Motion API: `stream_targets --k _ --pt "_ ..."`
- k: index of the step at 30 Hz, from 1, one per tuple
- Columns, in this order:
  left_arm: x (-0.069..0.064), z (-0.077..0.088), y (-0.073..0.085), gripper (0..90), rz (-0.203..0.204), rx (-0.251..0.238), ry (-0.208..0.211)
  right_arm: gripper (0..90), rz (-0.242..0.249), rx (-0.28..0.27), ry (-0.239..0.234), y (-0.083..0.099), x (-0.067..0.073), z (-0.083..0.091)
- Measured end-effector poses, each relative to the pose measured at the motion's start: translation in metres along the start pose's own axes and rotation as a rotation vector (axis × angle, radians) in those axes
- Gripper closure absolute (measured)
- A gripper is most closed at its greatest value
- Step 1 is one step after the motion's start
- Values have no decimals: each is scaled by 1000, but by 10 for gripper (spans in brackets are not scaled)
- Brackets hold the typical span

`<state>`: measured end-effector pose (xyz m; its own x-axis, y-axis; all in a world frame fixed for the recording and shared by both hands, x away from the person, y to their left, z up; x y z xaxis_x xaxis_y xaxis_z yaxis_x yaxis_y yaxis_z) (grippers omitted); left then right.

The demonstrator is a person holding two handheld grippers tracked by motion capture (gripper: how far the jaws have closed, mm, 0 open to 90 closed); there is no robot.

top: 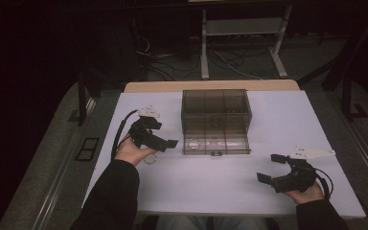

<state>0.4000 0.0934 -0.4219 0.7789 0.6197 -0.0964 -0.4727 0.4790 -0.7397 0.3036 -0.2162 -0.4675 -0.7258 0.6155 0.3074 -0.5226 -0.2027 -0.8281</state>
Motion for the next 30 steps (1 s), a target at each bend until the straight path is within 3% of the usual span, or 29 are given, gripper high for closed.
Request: stream_targets --k 6,13,23,30 --pt "-2 5 14 0 -35 -1 11 2 2 0 1 0 0 0" --pt "1 7 32 0 -57 5 -8 2 0 0 2 0 0 0" --pt "8 4 52 0 -19 35 -15 3 0 3 2 1 0 -1" --pt "12 0 65 0 -21 81 -11 3 0 3 2 1 -1 -1"
Point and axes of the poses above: each handheld gripper's, and its own axes: z roughly backward along the jaws, y roughly out of its underside, x roughly to its left, the point moved 10 cm from there along -z, roughly forward along the jaws, and after that the axes turned 4 degrees about -y, right-handed, at the moved point
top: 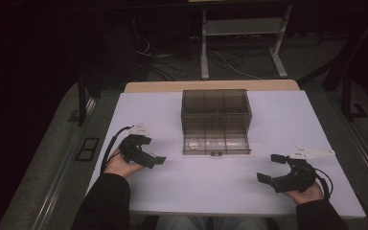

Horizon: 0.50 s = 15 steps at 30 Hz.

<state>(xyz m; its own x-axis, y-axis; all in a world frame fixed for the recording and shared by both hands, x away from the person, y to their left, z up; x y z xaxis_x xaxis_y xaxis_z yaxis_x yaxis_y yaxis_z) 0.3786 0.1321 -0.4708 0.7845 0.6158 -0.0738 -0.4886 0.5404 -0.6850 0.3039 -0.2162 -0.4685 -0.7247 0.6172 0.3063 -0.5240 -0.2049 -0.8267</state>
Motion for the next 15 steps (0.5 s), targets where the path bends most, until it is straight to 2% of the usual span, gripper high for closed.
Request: stream_targets --k 6,12,13,15 --pt "3 -4 10 0 14 41 6 3 0 3 -3 0 0 0" --pt "9 -10 24 0 51 84 8 3 0 5 -3 1 1 0" --pt "9 -10 26 8 49 95 4 2 -1 5 -4 1 0 0" --pt "12 -8 30 94 37 109 -19 2 -2 5 -4 1 1 -1"
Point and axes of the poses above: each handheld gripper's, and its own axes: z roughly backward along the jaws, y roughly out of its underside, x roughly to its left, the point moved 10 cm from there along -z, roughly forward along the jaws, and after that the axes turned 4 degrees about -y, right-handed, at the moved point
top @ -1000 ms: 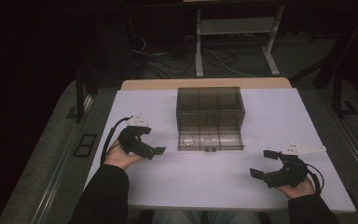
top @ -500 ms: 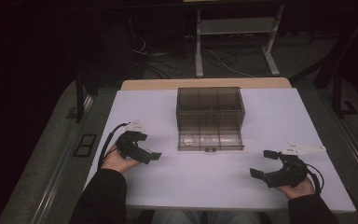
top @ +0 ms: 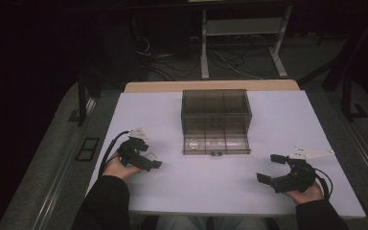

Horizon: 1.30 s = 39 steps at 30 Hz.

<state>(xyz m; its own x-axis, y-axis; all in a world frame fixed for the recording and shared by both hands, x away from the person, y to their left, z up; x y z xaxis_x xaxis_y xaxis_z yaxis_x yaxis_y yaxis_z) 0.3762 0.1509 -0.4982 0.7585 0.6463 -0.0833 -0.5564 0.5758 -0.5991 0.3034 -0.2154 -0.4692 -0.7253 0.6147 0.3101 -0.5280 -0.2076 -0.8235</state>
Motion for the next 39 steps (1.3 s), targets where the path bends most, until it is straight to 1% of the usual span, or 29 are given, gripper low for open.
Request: stream_targets --k 2,3,4,5,7,8,10,12,15,16,19,21,25,27,29,34,35,37,39 --pt "2 1 1 132 9 -2 -2 3 3 3 1 0 0 0" --pt "2 1 1 139 8 0 2 3 3 4 1 0 0 0" --pt "3 1 1 145 15 -2 -2 2 2 3 1 0 0 0" --pt "4 2 2 153 11 8 -5 2 2 3 0 0 0 0" --pt "6 2 3 182 7 4 -17 3 1 3 1 0 0 0" --pt "7 2 4 204 10 3 -24 2 1 1 1 0 0 0" --pt "8 2 5 282 -1 0 -38 3 1 0 1 0 0 0" --pt "9 1 7 325 7 3 -39 3 0 -1 3 0 -1 1" --pt "12 0 11 378 2 11 -42 2 -1 -1 4 0 -1 0" --pt "12 0 12 392 9 12 -43 2 -1 -2 3 0 -1 0" --pt "13 -2 17 447 5 23 -46 3 -1 0 4 0 -1 0" --pt "14 -2 17 470 4 11 -41 2 0 0 4 0 -1 0" --pt "13 -2 19 523 -8 16 -41 2 0 0 4 0 -1 0" --pt "11 -3 19 552 -17 20 -35 2 -2 -1 4 0 -1 0" --pt "10 -4 19 594 -24 20 -35 2 -2 -1 5 0 -1 0" --pt "6 -4 19 712 -31 27 -10 2 -1 0 5 0 -1 0" --pt "5 -5 19 732 -26 24 4 3 -1 0 5 0 -1 1" --pt "5 -5 19 776 -32 29 20 3 -1 0 5 0 -1 1" --pt "5 -5 20 812 -33 36 22 3 -2 0 6 0 -1 1"
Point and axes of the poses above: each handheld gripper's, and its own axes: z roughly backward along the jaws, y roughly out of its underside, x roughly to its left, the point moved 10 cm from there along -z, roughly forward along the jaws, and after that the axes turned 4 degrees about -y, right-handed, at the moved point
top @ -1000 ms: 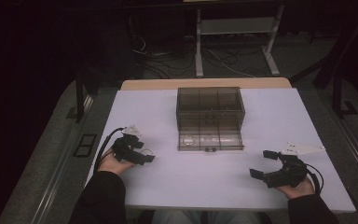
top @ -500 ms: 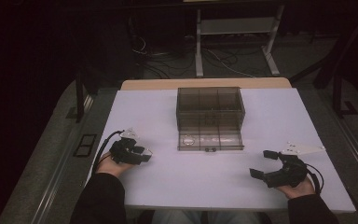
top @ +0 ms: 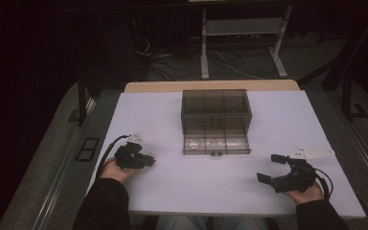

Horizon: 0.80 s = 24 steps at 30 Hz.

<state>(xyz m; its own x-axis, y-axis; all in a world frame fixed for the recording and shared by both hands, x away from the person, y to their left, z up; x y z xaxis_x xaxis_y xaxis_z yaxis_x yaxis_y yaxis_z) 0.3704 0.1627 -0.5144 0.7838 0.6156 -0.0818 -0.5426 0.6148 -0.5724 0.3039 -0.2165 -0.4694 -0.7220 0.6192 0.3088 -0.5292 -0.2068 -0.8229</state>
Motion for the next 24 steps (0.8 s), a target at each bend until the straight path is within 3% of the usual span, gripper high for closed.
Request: stream_targets --k 3,8,12,15,24 --pt "-1 -1 -1 853 20 -1 16 2 1 0 0 0 0 0" --pt "0 0 0 861 75 12 39 3 2 0 0 0 0 0" --pt "1 0 -1 861 95 10 53 2 0 1 1 0 0 0" --pt "1 3 0 863 104 15 53 2 0 1 1 0 0 0" --pt "-3 15 -8 862 106 -32 62 3 -2 -2 3 0 0 0"
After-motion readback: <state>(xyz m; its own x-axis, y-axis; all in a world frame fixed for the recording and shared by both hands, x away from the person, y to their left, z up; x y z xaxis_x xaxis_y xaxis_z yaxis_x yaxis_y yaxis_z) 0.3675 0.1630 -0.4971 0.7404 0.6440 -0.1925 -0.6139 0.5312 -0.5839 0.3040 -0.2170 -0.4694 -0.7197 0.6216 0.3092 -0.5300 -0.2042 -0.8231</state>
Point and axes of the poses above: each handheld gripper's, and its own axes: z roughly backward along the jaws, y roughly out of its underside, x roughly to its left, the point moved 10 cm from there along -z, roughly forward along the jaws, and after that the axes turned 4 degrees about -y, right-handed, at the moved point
